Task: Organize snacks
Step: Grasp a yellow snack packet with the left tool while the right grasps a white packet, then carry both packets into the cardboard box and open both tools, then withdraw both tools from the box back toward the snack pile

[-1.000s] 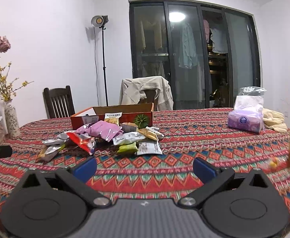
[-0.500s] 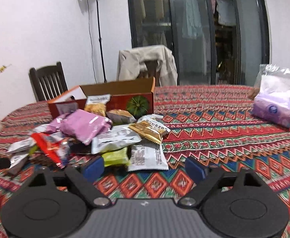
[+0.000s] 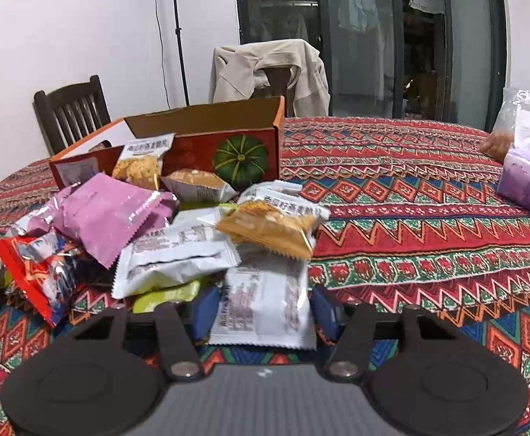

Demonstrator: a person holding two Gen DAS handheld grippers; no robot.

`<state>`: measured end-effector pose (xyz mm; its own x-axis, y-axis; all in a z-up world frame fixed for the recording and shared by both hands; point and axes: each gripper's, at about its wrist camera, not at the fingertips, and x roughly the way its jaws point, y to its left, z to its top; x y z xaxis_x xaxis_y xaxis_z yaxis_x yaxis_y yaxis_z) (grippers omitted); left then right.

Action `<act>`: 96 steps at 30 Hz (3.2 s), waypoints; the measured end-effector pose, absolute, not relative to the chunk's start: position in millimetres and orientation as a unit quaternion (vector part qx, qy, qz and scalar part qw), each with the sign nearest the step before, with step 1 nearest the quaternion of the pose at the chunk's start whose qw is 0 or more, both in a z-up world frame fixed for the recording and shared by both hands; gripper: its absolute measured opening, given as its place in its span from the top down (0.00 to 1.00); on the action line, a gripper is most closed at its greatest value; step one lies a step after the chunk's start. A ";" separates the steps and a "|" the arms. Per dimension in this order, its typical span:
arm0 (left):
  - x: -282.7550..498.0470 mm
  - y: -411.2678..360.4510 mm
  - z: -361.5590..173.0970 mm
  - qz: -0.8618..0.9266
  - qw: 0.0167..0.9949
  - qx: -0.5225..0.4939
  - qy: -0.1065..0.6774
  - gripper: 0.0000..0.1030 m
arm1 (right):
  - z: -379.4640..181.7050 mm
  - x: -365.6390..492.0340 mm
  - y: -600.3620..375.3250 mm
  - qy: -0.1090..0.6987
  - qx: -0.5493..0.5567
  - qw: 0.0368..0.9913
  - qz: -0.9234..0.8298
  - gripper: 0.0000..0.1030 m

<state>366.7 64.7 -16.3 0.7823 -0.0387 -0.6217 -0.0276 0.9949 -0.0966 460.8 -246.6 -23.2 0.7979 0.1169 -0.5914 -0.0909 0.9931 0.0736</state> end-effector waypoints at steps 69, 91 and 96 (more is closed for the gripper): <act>707.1 56.8 101.6 -0.029 0.958 0.024 0.283 0.50 | 134.4 698.6 -196.0 0.257 -0.050 0.954 0.143 0.57; 744.2 66.1 66.3 0.004 0.934 -0.007 0.357 0.20 | 53.4 807.2 -179.9 0.359 -0.073 0.924 0.104 0.25; 698.2 71.1 127.0 -0.005 0.941 -0.017 0.338 0.15 | 115.5 763.0 -184.7 0.329 -0.066 0.933 0.127 0.20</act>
